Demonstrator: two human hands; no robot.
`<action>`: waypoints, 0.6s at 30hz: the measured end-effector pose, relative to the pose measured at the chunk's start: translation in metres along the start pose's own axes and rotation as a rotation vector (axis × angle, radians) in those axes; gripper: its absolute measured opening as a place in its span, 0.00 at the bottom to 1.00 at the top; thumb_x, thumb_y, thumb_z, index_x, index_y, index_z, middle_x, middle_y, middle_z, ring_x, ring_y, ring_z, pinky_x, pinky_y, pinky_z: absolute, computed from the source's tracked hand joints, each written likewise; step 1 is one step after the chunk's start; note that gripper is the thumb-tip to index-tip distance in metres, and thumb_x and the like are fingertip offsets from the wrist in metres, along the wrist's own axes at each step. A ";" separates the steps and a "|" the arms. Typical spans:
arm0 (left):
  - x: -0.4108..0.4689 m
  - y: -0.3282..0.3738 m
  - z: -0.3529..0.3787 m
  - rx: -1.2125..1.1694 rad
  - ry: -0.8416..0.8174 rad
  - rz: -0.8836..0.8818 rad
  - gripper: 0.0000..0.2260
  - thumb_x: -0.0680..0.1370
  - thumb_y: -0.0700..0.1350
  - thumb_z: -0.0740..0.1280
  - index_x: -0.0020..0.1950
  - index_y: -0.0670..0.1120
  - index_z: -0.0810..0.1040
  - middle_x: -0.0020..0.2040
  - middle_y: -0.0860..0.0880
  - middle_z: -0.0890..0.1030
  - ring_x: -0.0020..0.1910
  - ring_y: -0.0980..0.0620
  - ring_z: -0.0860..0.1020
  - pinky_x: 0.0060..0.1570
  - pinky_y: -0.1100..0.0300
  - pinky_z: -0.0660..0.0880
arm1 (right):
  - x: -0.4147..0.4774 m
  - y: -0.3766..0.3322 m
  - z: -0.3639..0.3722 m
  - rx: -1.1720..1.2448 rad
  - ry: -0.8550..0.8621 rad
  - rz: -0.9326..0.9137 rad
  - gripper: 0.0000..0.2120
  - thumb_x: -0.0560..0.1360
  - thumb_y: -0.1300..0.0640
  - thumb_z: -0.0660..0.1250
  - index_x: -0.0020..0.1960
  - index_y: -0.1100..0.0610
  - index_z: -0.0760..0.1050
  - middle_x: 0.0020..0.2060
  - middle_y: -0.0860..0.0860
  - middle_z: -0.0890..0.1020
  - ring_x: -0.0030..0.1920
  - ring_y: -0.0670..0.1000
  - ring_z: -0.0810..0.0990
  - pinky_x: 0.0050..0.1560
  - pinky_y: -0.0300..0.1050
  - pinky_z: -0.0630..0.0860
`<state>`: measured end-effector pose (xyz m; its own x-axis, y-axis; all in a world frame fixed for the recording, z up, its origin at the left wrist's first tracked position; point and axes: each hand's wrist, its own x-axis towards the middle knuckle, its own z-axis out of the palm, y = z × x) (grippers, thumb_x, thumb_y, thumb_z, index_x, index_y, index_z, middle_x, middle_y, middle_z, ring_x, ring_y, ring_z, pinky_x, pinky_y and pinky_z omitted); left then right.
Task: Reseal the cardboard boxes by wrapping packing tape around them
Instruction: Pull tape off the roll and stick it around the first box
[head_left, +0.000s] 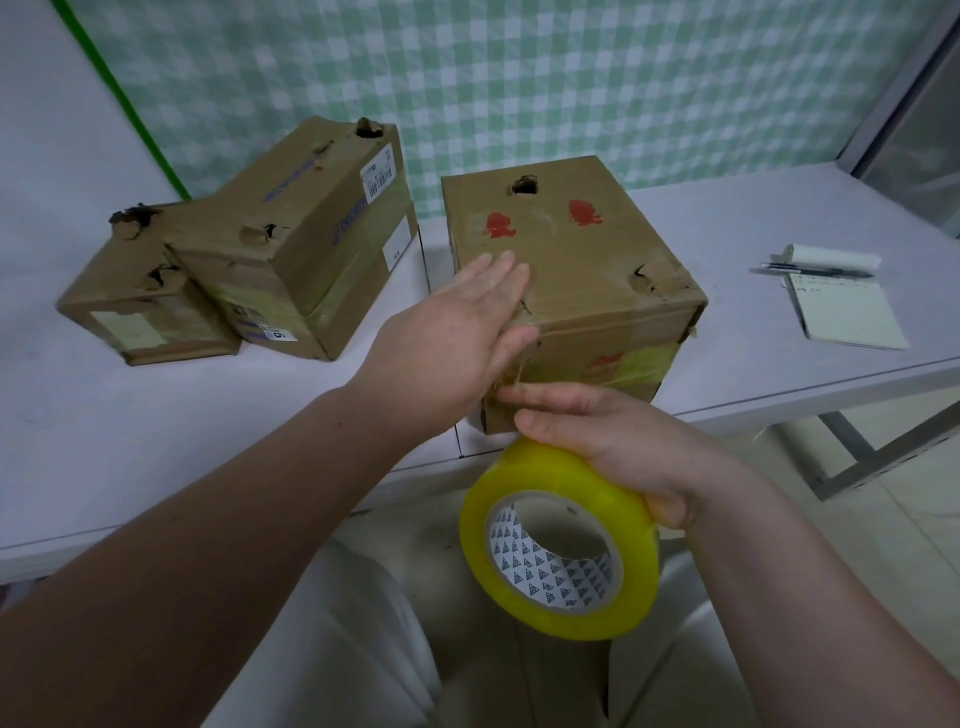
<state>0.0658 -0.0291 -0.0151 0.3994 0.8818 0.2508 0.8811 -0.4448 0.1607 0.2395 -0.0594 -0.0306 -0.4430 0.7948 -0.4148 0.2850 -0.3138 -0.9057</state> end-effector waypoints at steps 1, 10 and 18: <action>0.000 0.000 0.000 0.002 -0.006 -0.005 0.30 0.79 0.58 0.47 0.76 0.43 0.58 0.76 0.45 0.59 0.76 0.49 0.56 0.70 0.60 0.53 | -0.001 -0.001 0.000 0.009 -0.005 0.014 0.16 0.77 0.54 0.67 0.64 0.47 0.75 0.54 0.51 0.83 0.49 0.47 0.82 0.52 0.40 0.79; 0.004 0.004 -0.002 0.088 -0.060 -0.024 0.32 0.79 0.56 0.58 0.78 0.47 0.50 0.78 0.50 0.51 0.77 0.54 0.49 0.70 0.66 0.46 | -0.013 0.006 0.002 -0.123 0.022 0.129 0.08 0.75 0.48 0.69 0.51 0.49 0.81 0.45 0.55 0.85 0.47 0.54 0.84 0.52 0.50 0.81; 0.001 0.007 0.000 0.121 -0.044 -0.051 0.39 0.74 0.56 0.68 0.78 0.49 0.51 0.78 0.52 0.51 0.76 0.56 0.50 0.70 0.59 0.58 | -0.027 0.004 -0.007 -0.037 0.088 0.028 0.14 0.69 0.47 0.73 0.47 0.57 0.84 0.42 0.57 0.86 0.42 0.55 0.84 0.48 0.50 0.80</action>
<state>0.0721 -0.0311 -0.0133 0.3622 0.9098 0.2026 0.9234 -0.3799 0.0551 0.2583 -0.0780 -0.0223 -0.3590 0.8289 -0.4290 0.3277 -0.3184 -0.8895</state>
